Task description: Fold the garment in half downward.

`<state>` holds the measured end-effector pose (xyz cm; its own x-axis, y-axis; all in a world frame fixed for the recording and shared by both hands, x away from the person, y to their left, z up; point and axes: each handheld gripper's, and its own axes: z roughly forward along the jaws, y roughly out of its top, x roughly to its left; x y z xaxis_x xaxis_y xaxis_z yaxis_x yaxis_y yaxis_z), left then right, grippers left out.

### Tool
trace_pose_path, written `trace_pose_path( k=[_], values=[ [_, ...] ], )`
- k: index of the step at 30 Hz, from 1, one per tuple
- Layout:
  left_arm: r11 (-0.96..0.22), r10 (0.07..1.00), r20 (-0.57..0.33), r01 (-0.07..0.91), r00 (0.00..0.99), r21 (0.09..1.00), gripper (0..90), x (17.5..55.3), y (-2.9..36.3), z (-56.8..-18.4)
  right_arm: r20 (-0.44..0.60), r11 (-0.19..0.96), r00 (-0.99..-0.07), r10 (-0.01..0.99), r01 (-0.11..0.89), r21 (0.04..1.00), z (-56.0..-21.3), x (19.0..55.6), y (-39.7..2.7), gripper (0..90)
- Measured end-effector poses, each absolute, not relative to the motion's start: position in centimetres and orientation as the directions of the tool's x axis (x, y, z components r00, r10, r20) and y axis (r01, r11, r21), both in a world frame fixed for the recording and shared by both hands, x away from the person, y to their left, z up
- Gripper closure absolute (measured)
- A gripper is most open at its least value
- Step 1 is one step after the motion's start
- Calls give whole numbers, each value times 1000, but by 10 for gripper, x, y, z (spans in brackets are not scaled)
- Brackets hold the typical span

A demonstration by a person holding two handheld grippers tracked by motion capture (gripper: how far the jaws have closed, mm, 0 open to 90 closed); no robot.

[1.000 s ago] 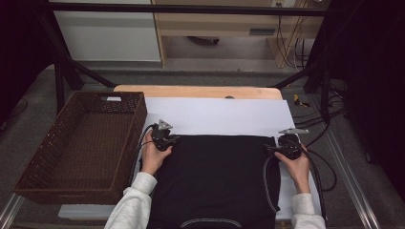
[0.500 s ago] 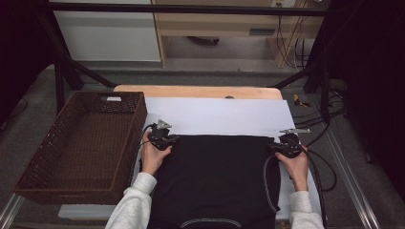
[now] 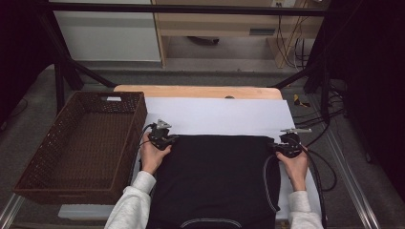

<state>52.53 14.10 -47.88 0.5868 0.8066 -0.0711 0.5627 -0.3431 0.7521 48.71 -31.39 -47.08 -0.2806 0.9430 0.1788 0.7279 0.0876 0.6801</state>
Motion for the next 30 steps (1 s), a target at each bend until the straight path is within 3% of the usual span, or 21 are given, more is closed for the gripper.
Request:
trace_pose_path(
  k=[7, 23, 30],
  values=[
    [-266, 811, -127, 554, 571, 789, 846, 528, 149, -468, 166, 90, -286, 944, 705, 703, -467, 486, -318, 848],
    [-275, 827, -89, 536, 556, 798, 853, 563, 139, -449, 131, 68, -242, 961, 669, 740, -458, 515, -328, 853],
    [-304, 824, -73, 546, 562, 780, 836, 577, 132, -462, 123, 51, -198, 973, 696, 716, -471, 529, -330, 842]
  ],
)
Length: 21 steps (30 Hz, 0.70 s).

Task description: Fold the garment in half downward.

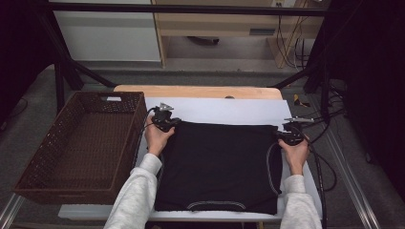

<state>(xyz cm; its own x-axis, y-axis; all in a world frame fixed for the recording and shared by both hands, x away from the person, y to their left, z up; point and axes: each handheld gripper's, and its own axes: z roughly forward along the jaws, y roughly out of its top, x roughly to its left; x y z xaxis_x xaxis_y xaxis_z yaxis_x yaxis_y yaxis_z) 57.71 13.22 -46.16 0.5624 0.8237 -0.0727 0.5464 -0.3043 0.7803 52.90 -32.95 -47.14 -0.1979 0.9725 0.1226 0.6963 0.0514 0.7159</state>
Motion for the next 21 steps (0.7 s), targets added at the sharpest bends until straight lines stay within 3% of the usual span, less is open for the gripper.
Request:
trace_pose_path(
  k=[2, 4, 9, 12, 18, 21],
  values=[
    [-285, 822, -99, 556, 561, 781, 798, 575, 134, -465, 84, 83, -206, 975, 689, 720, -474, 529, -326, 822],
    [-263, 834, -117, 575, 539, 775, 683, 572, 138, -465, 82, 80, -203, 976, 679, 730, -472, 527, -324, 771],
    [-169, 857, -169, 575, 487, 801, 418, 554, 155, -453, 72, 81, -217, 974, 623, 778, -457, 514, -324, 448],
    [-164, 850, -161, 541, 502, 825, 300, 537, 159, -445, 88, 82, -250, 964, 599, 796, -449, 503, -321, 319],
    [-138, 810, -203, 515, 551, 846, 192, 500, 163, -433, 93, 123, -329, 940, 579, 806, -432, 481, -310, 175],
    [-145, 789, -208, 506, 577, 850, 134, 484, 161, -429, 93, 128, -358, 929, 548, 827, -423, 469, -305, 155]
  ],
)
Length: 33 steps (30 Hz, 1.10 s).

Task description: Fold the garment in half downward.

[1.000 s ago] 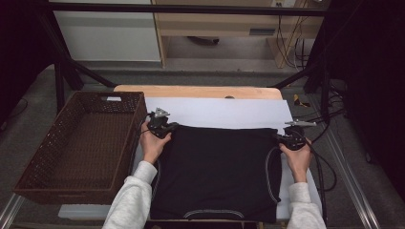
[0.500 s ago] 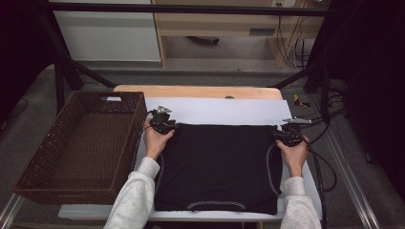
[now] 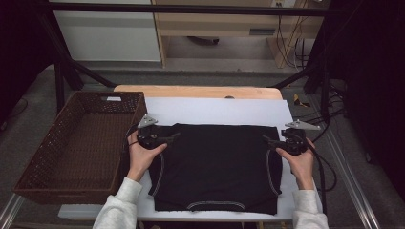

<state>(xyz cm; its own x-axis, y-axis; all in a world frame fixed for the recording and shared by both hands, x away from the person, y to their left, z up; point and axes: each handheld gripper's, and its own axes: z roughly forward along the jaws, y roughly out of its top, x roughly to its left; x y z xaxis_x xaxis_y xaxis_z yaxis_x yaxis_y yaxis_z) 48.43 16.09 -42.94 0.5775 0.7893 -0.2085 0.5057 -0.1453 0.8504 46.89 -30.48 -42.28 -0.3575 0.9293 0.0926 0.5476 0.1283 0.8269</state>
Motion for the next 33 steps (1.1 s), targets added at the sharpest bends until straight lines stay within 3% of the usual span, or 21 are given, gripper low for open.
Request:
trace_pose_path(
  k=[2, 10, 13, 33],
  values=[
    [-144, 780, -220, 511, 585, 848, 91, 474, 159, -429, 92, 142, -386, 918, 536, 832, -418, 462, -302, 130],
    [-196, 768, -179, 492, 614, 848, 55, 443, 164, -438, 131, 120, -426, 895, 514, 850, -419, 437, -301, 111],
    [-241, 765, -135, 474, 630, 847, 52, 431, 164, -441, 145, 103, -424, 894, 509, 855, -426, 431, -304, 101],
    [-246, 745, -135, 456, 654, 855, 45, 402, 171, -471, 149, 113, -382, 912, 583, 804, -453, 423, -317, 55]
  ],
)
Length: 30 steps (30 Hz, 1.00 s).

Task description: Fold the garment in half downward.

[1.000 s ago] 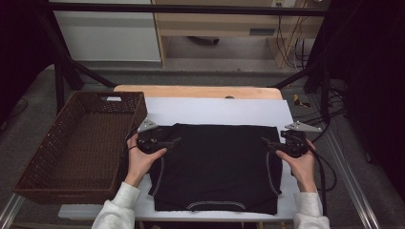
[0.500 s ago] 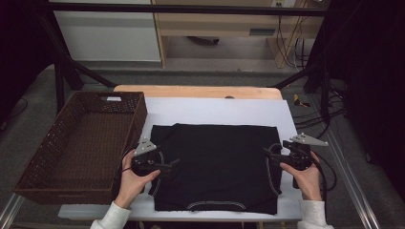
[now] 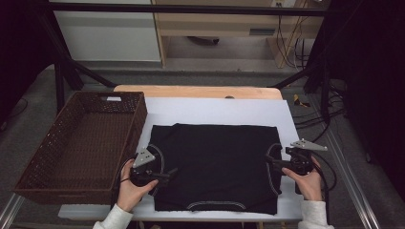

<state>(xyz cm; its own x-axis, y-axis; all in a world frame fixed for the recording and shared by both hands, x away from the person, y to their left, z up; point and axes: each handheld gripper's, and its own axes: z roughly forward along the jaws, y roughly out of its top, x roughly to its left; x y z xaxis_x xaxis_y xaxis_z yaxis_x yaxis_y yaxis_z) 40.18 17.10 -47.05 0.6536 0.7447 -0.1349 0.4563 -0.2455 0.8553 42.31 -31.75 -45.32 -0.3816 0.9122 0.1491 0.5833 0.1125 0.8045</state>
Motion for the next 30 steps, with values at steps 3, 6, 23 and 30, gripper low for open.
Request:
trace_pose_path(
  k=[3, 6, 23, 30],
  values=[
    [-246, 747, -135, 460, 651, 854, 42, 401, 172, -475, 138, 132, -380, 915, 602, 787, -459, 424, -316, 52],
    [-255, 748, -127, 458, 652, 852, 38, 400, 173, -479, 121, 150, -375, 919, 617, 772, -463, 425, -315, 52],
    [-246, 754, -133, 463, 644, 852, 34, 398, 172, -484, 82, 170, -327, 941, 670, 722, -477, 433, -314, 59],
    [-240, 756, -141, 471, 639, 849, 39, 399, 172, -484, 78, 177, -321, 944, 689, 703, -480, 436, -313, 63]
  ],
)
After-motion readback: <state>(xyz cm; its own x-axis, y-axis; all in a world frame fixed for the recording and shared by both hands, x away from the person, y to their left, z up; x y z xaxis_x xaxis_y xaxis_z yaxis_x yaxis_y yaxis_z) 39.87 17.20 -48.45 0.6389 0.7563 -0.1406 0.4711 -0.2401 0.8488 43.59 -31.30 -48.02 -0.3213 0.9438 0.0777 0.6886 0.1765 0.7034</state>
